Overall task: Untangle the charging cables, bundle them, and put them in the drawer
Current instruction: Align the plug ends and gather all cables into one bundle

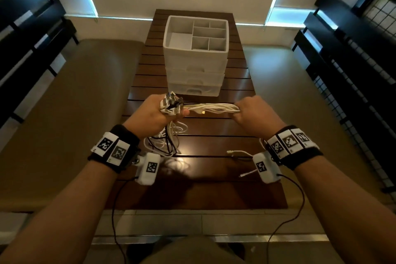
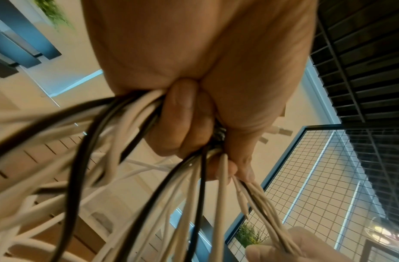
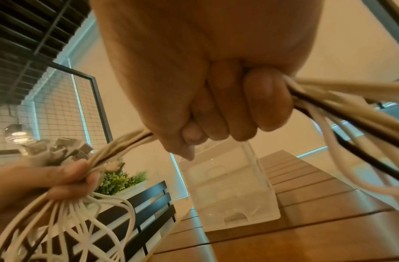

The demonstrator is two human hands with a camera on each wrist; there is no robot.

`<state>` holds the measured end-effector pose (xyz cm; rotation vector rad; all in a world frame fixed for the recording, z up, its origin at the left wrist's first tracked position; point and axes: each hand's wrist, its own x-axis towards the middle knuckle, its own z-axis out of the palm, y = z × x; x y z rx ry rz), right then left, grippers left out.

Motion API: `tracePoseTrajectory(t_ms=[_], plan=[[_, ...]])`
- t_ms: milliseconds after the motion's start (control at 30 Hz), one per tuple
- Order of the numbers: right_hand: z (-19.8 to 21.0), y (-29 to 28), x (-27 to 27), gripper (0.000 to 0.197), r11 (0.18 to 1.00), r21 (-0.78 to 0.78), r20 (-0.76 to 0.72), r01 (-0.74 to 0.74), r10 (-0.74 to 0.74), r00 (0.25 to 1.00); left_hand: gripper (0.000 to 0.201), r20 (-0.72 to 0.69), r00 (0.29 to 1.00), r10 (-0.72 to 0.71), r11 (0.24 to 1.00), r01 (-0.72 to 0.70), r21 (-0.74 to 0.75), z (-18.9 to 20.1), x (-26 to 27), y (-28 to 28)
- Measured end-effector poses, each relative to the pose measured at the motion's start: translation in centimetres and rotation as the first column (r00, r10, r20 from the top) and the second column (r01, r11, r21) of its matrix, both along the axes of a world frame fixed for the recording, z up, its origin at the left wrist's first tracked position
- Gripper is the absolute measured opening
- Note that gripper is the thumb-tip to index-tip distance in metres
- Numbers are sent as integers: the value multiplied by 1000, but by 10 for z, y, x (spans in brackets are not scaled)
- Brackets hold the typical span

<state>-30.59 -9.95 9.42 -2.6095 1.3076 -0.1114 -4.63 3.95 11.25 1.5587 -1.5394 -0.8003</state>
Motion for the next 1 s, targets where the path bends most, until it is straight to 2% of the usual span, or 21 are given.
tracePoseTrajectory(t_ms=[100,167,267,467,600,733,867,1000], plan=[[-6,-8,-2,31,1000,8,81,-1,0,997,24,16,1000,-1,999,2,-45,9,-1,-6],[-9,-7,4,35,994,71,148,-81,70,987,23,33,999,10,997,-8,-71,15,5,-4],[-11,-1,22,44,977,134,174,-164,139,975,24,33,997,65,993,-62,-99,17,16,1],[-24,1,43,43,990,77,98,-118,110,989,22,18,989,145,989,-144,-44,1,25,13],[-39,5,37,42,986,83,161,-144,129,978,22,24,987,159,987,-159,-26,-2,21,16],[-53,-1,10,33,985,136,202,-102,73,977,18,-12,978,207,977,-207,-57,-1,23,17],[-53,-14,-15,27,990,133,174,-40,16,985,22,27,979,203,979,-202,-30,-11,4,16],[-45,-21,-35,42,987,100,51,-129,124,991,29,77,977,200,980,-200,-11,-14,-11,15]])
